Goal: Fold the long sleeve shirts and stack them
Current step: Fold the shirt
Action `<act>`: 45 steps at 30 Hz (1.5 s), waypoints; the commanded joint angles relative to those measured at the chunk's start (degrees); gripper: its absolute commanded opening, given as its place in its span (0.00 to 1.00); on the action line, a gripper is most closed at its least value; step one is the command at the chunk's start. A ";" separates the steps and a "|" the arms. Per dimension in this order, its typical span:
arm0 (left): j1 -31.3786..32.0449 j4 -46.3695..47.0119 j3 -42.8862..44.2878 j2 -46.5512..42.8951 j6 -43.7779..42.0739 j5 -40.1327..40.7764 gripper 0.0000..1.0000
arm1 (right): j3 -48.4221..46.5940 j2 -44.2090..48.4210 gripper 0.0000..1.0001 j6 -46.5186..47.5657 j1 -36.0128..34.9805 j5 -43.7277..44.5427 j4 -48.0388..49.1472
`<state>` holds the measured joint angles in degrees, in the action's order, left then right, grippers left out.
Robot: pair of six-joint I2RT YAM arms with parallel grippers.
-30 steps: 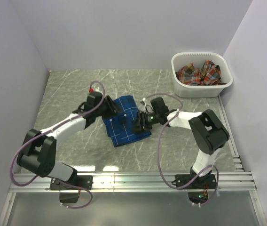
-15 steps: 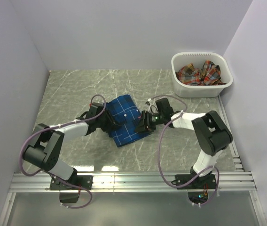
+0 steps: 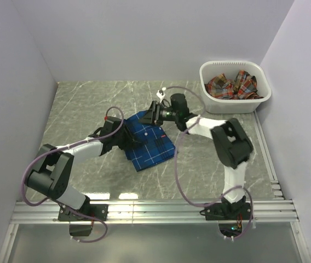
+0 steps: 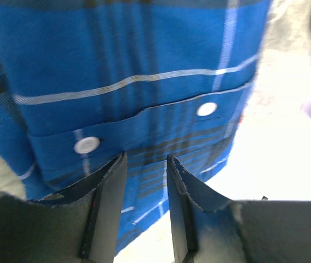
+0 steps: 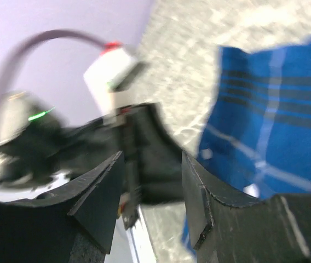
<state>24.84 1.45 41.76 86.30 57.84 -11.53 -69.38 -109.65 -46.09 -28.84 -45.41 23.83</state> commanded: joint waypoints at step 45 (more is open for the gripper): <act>-5.59 -0.57 -2.73 3.26 0.60 1.86 0.37 | -18.33 -26.85 0.54 -14.56 5.46 11.40 2.36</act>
<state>19.38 1.50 41.41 90.67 57.80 -8.91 -88.90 -137.23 -60.14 -25.23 -36.69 25.82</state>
